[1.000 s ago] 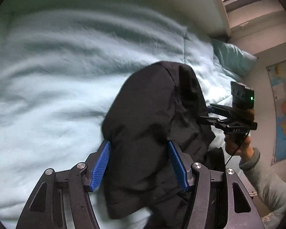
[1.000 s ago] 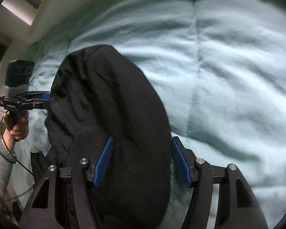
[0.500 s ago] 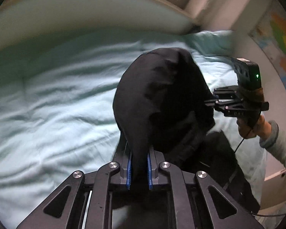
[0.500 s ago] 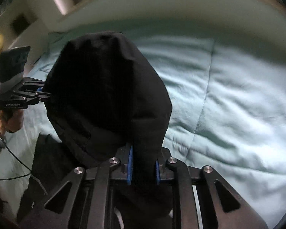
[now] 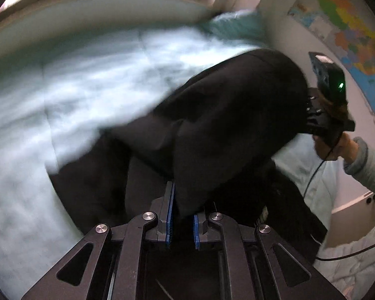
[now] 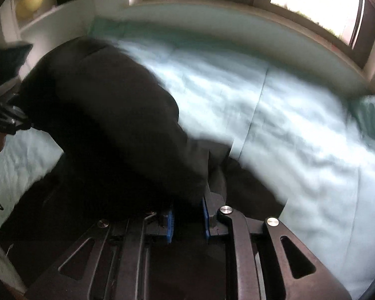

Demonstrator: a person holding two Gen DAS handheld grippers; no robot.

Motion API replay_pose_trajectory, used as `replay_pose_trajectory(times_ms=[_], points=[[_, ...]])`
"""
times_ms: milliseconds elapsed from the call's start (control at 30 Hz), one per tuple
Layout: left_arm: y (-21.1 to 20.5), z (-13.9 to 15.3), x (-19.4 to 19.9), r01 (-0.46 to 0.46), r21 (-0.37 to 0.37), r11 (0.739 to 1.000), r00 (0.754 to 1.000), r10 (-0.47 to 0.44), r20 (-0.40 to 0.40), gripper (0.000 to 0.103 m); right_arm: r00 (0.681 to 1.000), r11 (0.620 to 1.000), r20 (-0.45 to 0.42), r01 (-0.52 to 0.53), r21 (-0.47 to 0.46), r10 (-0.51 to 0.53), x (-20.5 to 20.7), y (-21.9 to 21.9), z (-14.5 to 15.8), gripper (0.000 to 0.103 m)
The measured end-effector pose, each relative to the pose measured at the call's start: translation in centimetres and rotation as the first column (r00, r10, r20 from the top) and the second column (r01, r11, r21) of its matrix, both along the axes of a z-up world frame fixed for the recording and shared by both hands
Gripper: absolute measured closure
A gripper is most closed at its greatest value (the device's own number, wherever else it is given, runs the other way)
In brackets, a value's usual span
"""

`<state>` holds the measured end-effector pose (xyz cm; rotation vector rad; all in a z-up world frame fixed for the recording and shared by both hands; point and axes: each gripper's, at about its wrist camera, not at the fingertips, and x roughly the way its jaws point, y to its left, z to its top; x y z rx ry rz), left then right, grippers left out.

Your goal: Fold large clothes

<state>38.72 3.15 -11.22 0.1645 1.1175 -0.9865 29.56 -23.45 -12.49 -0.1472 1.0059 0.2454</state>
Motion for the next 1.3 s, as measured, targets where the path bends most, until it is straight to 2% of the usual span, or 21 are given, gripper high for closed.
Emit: replay_pose_trajectory(times_ms=[67,133,200,233,300,400,433,500,567,600,667,733,833,900,967,1000,1133,1200,1300], points=[[0.8,-3.9,-3.0,-0.035,0.080,0.996,0.996,0.041,-0.075,0.091,0.994,1.000,-0.108,0.021,0.006,-0.020,-2.2,0.3,-2.9,0.066],[1.9,-6.6,-4.7,-0.075,0.125,0.989,0.987,0.092,-0.135,0.091,0.983,0.999,-0.175,0.049,-0.017,-0.052,-3.6,0.4,-5.0,0.057],[3.4,-7.7,-5.3,-0.127,0.143,0.982,0.969,0.154,-0.193,0.091,0.972,0.997,-0.221,0.076,0.001,-0.074,-5.0,0.1,-6.0,0.057],[3.9,-7.7,-5.4,-0.145,0.144,0.979,0.965,0.172,-0.196,0.091,0.969,0.996,-0.231,0.092,0.016,-0.086,-5.6,-0.1,-5.9,0.056],[5.1,-5.7,-5.2,-0.199,0.124,0.972,0.962,0.218,-0.166,0.091,0.970,0.992,-0.220,0.115,0.041,-0.104,-6.1,-0.5,-4.7,0.056],[5.3,-0.9,-4.2,-0.238,0.022,0.971,0.966,0.239,-0.098,0.090,0.981,0.988,-0.145,0.141,0.067,-0.130,-5.3,-1.0,-0.8,0.053],[5.0,0.9,-3.9,-0.246,-0.013,0.969,0.967,0.244,-0.068,0.087,0.984,0.984,-0.108,0.152,0.089,-0.142,-4.8,-1.0,0.8,0.053],[3.8,3.5,-2.0,-0.249,-0.085,0.965,0.968,0.246,-0.039,0.077,0.986,0.976,-0.060,0.165,0.140,-0.157,-3.4,-1.6,3.3,0.050],[1.7,4.9,-0.6,-0.243,-0.159,0.957,0.970,0.240,-0.040,0.053,0.986,0.969,-0.018,0.165,0.184,-0.164,-1.2,-1.6,5.5,0.050],[0.8,4.8,0.2,-0.240,-0.179,0.954,0.971,0.235,-0.052,0.050,0.986,0.967,-0.016,0.166,0.192,-0.166,-1.2,-0.7,6.0,0.049],[-1.1,3.8,1.3,-0.213,-0.179,0.961,0.976,0.203,-0.072,0.049,0.986,0.961,-0.058,0.163,0.222,-0.154,0.4,1.2,5.6,0.049],[-3.0,0.5,1.7,-0.181,-0.128,0.975,0.978,0.166,-0.123,0.050,0.982,0.967,-0.141,0.153,0.203,-0.126,1.5,3.9,2.5,0.049],[-4.3,-6.0,1.5,-0.155,-0.001,0.988,0.960,0.150,-0.234,0.049,0.958,0.976,-0.265,0.153,0.153,-0.109,1.5,6.0,-4.0,0.049],[-4.4,-11.0,0.9,-0.158,0.106,0.982,0.938,0.183,-0.296,0.050,0.925,0.975,-0.357,0.186,0.125,-0.130,0.7,6.1,-9.3,0.049],[-4.7,-14.2,0.7,-0.186,0.129,0.974,0.920,0.219,-0.326,0.052,0.899,0.962,-0.409,0.234,0.141,-0.159,0.1,5.8,-13.3,0.049],[-4.8,-14.6,0.6,-0.197,0.126,0.972,0.921,0.227,-0.316,0.052,0.903,0.959,-0.395,0.244,0.143,-0.171,0.2,5.2,-14.0,0.049],[-5.0,-13.4,0.2,-0.198,0.120,0.973,0.935,0.224,-0.274,0.052,0.911,0.965,-0.378,0.227,0.130,-0.164,-0.2,5.8,-13.1,0.049],[-4.7,-11.9,-0.5,-0.183,0.089,0.979,0.942,0.200,-0.269,0.052,0.918,0.966,-0.374,0.204,0.157,-0.133,-0.4,5.6,-11.5,0.049],[-3.9,-10.6,-1.8,-0.159,0.015,0.987,0.951,0.157,-0.267,0.052,0.948,0.951,-0.293,0.199,0.238,-0.125,0.0,4.5,-7.3,0.049]])
